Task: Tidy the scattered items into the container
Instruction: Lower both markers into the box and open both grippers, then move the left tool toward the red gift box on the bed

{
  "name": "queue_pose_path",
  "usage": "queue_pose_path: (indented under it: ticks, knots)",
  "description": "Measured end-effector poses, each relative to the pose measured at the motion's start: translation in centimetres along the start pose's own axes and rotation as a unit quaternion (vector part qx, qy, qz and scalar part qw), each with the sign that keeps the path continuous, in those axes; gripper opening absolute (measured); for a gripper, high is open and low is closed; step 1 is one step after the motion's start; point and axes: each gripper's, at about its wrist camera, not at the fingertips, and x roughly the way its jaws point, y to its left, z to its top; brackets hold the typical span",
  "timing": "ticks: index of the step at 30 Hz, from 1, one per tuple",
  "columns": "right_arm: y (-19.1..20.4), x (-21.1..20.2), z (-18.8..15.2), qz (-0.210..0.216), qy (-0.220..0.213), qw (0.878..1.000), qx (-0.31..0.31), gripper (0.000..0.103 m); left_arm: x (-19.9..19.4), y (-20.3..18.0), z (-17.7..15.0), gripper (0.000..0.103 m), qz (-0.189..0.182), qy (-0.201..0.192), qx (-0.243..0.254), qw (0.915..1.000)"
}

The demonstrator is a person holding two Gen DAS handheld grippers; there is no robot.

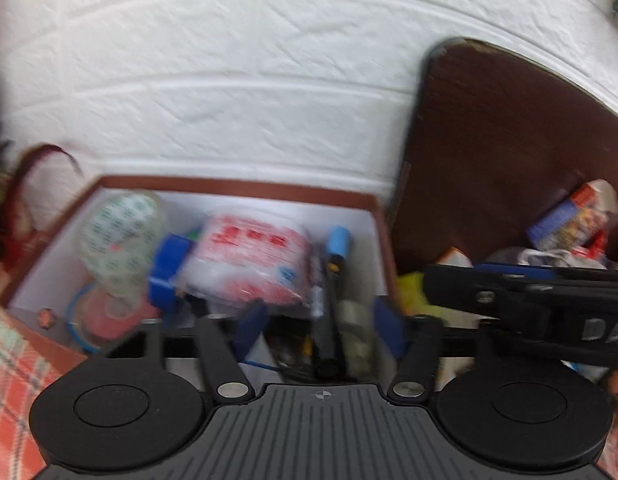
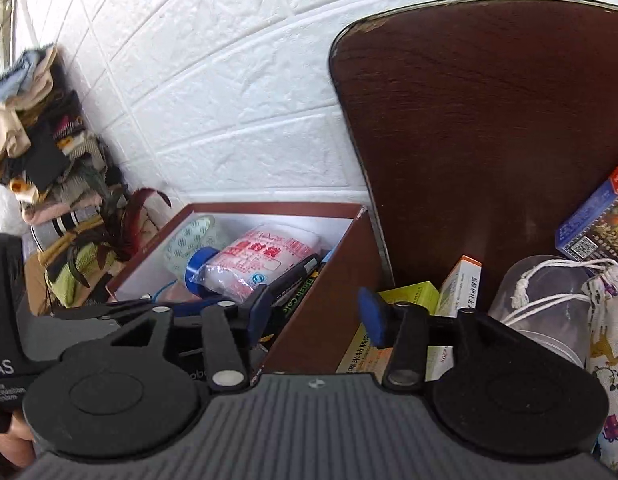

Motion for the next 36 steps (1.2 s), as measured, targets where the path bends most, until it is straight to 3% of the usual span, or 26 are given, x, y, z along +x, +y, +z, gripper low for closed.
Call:
queue_pose_path:
  ticks: [6,9,11,13,17,25,31,36]
  knots:
    - [-0.5,-2.5,0.3,0.010,-0.012,1.000,0.006,0.068,-2.7,-0.2,0.0,0.086,0.000,-0.022,-0.018,0.9996]
    - [-0.4,-4.9,0.0,0.019,-0.022,1.000,-0.008,0.081,-5.2,-1.0,-0.4,0.091,-0.004,-0.039,-0.016,0.9991]
    - [-0.4,-6.8,-0.3,0.021,-0.032,0.999,-0.017,0.094,-6.9,-1.5,-1.1,0.103,-0.003,-0.048,-0.026,0.9985]
    - [-0.5,-9.0,-0.8,0.024,-0.043,0.999,-0.023,0.102,-8.4,-2.1,-1.9,0.103,-0.002,-0.053,-0.038,0.9979]
    - [-1.0,-13.4,-2.3,0.023,-0.051,0.997,-0.048,0.103,-11.0,-3.7,-3.9,0.103,-0.015,-0.045,-0.056,0.9973]
    - [-2.8,-22.4,-9.1,-0.052,-0.104,0.984,-0.136,0.103,-14.0,-8.2,-11.7,0.103,-0.050,-0.018,-0.044,0.9976]
    - [-6.0,-25.0,-17.5,-0.126,-0.086,0.978,-0.144,0.103,-13.8,-12.2,-18.1,0.103,-0.087,0.020,-0.041,0.9952]
    - [-9.2,-25.8,-22.4,-0.177,-0.058,0.976,-0.117,0.103,-12.2,-15.7,-20.1,0.103,-0.100,0.046,-0.014,0.9938]
